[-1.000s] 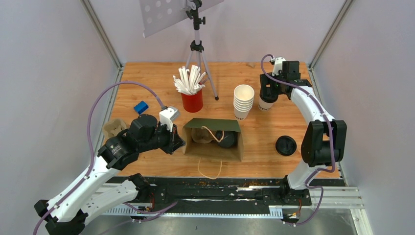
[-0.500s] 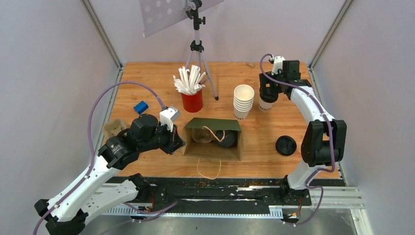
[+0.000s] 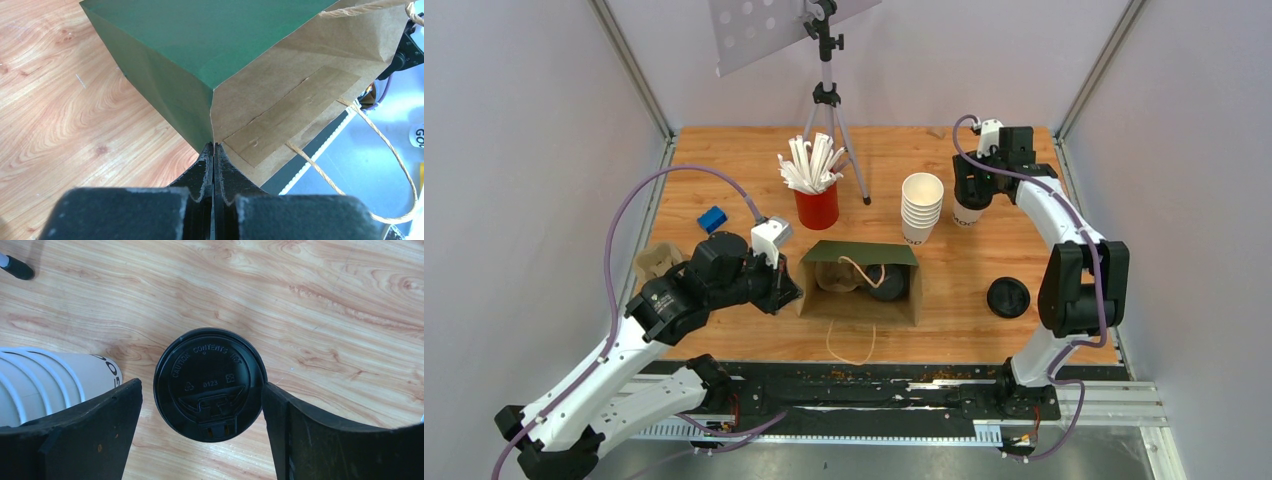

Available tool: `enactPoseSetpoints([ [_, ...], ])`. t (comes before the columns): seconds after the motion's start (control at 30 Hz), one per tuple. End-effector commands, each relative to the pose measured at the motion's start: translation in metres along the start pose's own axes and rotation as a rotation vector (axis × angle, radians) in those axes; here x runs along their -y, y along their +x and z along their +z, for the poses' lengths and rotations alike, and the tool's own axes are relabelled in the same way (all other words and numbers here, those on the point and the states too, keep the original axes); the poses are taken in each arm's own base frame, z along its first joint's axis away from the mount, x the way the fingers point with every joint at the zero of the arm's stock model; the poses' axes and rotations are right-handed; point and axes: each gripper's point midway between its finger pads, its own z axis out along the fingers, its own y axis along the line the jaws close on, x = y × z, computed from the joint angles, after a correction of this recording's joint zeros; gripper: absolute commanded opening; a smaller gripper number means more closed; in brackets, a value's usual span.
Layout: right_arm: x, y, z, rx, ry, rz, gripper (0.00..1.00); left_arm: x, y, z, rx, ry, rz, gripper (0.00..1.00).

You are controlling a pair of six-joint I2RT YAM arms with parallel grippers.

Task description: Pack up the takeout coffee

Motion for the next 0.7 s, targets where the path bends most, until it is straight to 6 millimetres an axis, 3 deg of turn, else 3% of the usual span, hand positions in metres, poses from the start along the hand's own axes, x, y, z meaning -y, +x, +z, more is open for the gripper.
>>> enactPoseSetpoints([
  [0.0, -0.002, 0.004, 0.008, -0.012, -0.018, -0.010, 0.88, 0.006, -0.020, -0.008, 0.060, 0.011, 0.028, 0.00],
  [0.3, -0.001, 0.011, 0.012, -0.037, -0.013, -0.012, 0.83, 0.005, -0.022, -0.009, 0.066, 0.004, 0.030, 0.00],
  [0.53, 0.001, -0.014, -0.005, 0.002, -0.008, -0.034, 0.90, 0.005, -0.022, -0.005, 0.058, 0.007, 0.031, 0.00],
  [0.67, 0.005, -0.016, -0.008, 0.000, 0.008, -0.047, 0.92, 0.008, -0.024, -0.004, 0.061, 0.018, 0.027, 0.00],
])
